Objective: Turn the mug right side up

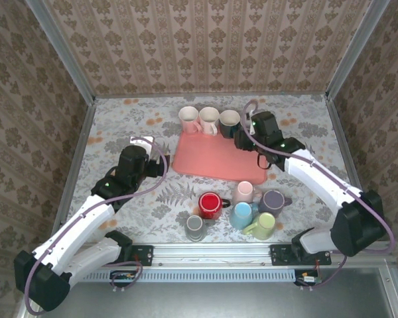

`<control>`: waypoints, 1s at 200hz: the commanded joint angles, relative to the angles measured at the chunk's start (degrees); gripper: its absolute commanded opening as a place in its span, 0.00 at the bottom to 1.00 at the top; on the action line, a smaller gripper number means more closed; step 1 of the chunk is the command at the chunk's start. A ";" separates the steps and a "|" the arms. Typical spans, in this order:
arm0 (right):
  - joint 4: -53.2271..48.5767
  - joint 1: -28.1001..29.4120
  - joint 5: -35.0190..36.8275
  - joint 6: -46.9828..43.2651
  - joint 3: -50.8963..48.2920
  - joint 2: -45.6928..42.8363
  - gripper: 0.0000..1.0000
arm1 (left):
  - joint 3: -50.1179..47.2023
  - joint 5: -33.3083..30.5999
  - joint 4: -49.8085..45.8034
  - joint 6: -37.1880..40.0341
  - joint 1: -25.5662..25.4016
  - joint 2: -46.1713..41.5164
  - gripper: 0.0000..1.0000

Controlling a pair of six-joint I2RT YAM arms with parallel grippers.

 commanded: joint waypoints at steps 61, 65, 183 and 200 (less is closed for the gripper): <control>-7.43 9.84 -7.96 -1.64 -4.38 -10.49 0.54 | 8.03 12.45 -12.27 2.78 -4.80 2.66 1.00; -7.47 9.88 -8.41 -1.71 -4.63 -10.88 0.54 | 8.42 12.60 -13.11 2.88 -5.20 2.64 1.00; 0.23 9.92 -13.80 0.57 -11.12 -19.26 0.63 | 9.50 14.57 -24.59 13.58 -27.73 4.77 1.00; -0.09 9.96 -17.22 -0.85 -11.21 -19.18 0.63 | 7.45 16.43 -22.58 16.27 -29.76 4.66 1.00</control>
